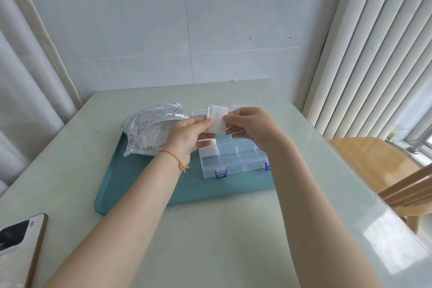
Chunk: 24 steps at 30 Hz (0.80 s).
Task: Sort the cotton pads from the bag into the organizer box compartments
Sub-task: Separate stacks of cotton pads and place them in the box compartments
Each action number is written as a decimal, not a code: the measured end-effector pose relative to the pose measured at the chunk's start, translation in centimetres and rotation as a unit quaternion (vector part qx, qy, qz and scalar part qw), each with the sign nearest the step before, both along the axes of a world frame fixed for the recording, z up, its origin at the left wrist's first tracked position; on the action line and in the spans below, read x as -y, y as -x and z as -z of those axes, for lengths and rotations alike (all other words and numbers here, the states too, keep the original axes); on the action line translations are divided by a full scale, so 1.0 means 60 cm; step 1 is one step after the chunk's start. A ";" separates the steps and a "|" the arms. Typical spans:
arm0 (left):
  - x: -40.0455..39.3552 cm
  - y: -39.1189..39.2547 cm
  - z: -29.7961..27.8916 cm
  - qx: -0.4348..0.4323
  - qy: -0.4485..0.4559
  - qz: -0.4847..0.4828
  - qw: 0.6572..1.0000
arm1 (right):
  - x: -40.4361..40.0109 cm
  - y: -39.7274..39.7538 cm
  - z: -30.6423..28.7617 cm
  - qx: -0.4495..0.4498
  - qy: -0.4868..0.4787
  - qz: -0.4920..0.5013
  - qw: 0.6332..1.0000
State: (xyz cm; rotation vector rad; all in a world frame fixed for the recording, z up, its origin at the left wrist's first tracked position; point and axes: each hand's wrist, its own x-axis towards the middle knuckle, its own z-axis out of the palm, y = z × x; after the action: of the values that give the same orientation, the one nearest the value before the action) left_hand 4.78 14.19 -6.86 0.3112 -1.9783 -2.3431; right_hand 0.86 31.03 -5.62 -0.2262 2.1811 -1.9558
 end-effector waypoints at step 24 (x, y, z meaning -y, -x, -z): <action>0.010 0.035 0.006 0.031 0.649 0.068 0.757 | 0.045 0.098 0.021 0.067 -0.566 -0.038 0.821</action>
State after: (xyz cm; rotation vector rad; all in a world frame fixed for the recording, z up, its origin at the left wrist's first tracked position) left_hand 2.70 13.59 -7.20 0.1160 -3.0689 -0.4897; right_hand -5.00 28.33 -6.90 0.0313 2.7138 -0.3533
